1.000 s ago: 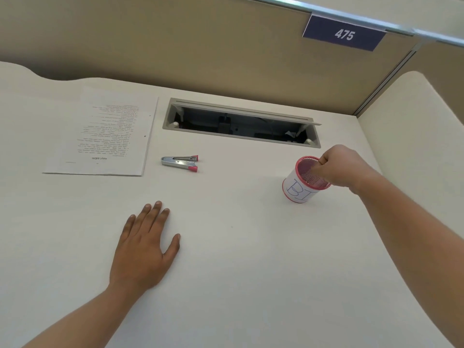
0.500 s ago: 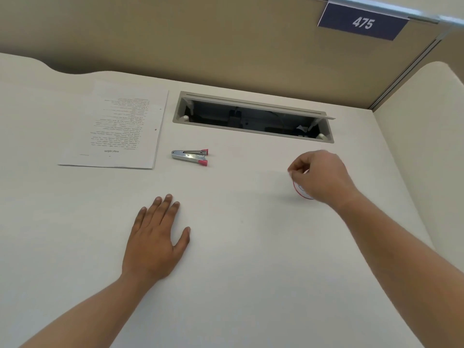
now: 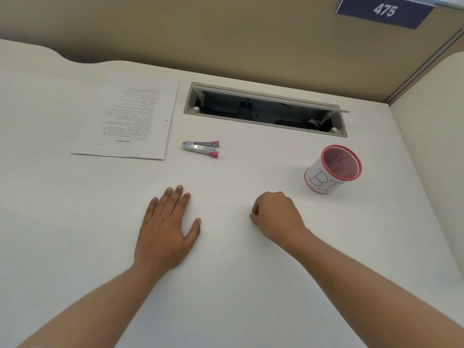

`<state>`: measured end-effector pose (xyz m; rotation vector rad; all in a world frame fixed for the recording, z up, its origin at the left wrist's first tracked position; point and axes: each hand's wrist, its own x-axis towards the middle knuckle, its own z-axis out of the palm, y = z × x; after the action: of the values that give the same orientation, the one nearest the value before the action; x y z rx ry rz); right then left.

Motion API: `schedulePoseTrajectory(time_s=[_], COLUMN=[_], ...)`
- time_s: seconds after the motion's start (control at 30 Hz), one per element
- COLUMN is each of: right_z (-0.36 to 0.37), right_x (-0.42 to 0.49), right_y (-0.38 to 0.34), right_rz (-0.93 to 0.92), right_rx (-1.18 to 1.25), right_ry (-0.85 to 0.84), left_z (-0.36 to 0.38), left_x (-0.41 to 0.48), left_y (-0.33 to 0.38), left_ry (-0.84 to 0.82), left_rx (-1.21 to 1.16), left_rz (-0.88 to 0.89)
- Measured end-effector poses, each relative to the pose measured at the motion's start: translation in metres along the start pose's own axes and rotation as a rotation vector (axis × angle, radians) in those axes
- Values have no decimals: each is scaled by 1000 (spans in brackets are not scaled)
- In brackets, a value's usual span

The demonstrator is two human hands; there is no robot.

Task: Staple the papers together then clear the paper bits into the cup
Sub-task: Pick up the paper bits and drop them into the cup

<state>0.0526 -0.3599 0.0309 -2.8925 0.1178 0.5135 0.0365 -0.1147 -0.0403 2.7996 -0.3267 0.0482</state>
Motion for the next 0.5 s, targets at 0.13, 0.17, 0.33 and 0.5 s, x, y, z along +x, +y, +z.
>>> schedulePoseTrajectory(time_s=[0.13, 0.17, 0.33, 0.5], right_z=[-2, -3, 0, -11], right_x=[0, -1, 1, 11], right_y=[-11, -14, -15, 13], right_rz=[-5, -8, 13, 198], right_rx=[-114, -135, -140, 221], right_ry=[6, 8, -4, 8], left_z=[0, 0, 0, 0], left_x=[0, 0, 0, 0], left_y=[0, 0, 0, -1], left_ry=[-5, -6, -3, 1], left_rx=[0, -1, 1, 1], left_rz=[-4, -5, -6, -2])
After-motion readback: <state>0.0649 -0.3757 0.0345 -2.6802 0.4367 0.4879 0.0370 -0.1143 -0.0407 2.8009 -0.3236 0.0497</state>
